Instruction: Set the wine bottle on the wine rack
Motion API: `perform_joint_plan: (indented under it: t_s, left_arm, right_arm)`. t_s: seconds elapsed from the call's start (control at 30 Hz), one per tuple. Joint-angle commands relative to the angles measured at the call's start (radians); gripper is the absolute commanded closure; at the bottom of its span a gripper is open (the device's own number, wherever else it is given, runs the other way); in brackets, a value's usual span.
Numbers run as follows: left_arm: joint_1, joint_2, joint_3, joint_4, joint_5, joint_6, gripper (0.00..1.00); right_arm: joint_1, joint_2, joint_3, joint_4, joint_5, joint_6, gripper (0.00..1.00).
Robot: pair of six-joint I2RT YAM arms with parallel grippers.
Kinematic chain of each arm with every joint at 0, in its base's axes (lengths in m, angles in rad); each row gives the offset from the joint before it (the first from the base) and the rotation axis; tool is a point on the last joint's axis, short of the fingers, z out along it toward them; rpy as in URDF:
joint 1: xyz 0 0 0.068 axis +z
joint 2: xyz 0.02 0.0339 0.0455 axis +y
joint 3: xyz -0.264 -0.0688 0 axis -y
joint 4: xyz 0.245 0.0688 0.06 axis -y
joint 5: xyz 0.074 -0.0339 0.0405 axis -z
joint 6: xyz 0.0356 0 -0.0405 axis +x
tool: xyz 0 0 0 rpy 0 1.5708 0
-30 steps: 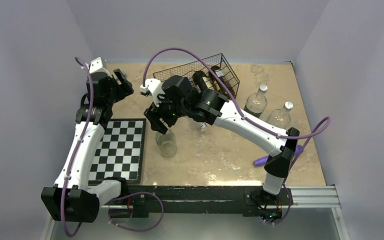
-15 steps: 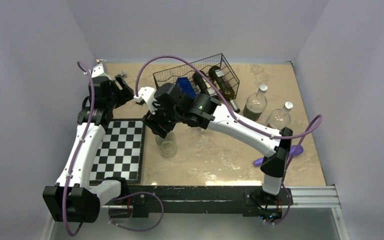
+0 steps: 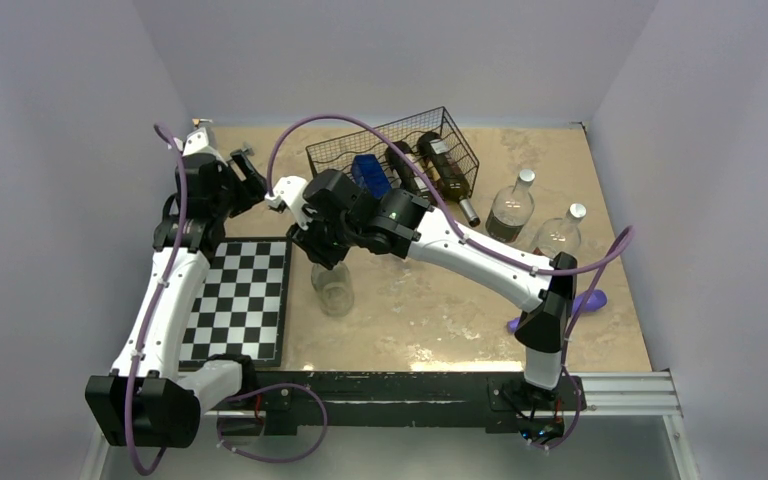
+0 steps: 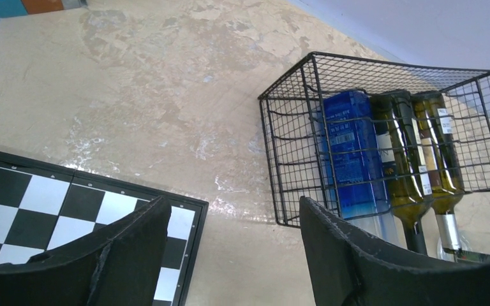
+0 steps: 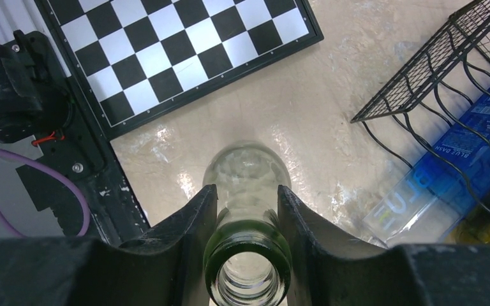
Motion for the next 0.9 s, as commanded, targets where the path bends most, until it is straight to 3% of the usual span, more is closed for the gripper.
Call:
perform_joint_plan:
  t_s: [0.0,0.3,0.57,0.67,0.77,0.87]
  left_arm:
    - [0.007,-0.031,0.046,-0.016,0.090,-0.015,0.23]
    - [0.005,-0.052,0.089,0.045,0.379,0.081,0.16]
    - [-0.007,-0.084,-0.014,0.267,0.818,0.131,0.11]
    - [-0.067,-0.101,-0.062,0.336,0.881,0.140,0.02]
    - [-0.186,-0.104,-0.100,0.399,0.896,0.163,0.01]
    - [-0.275,-0.092,-0.160,0.612,0.960,0.105,0.01]
  right_arm:
    - [0.002,-0.048,0.020,0.013,0.040,0.006,1.00]
    - [-0.036,-0.136,0.174,-0.150,0.070,0.015,1.00]
    - [-0.135,-0.217,0.253,-0.314,0.063,0.097,1.00]
    - [-0.192,-0.243,0.287,-0.374,0.027,0.120,1.00]
    - [-0.219,-0.274,0.304,-0.409,0.019,0.115,1.00]
    - [-0.233,-0.310,0.300,-0.414,-0.007,0.113,1.00]
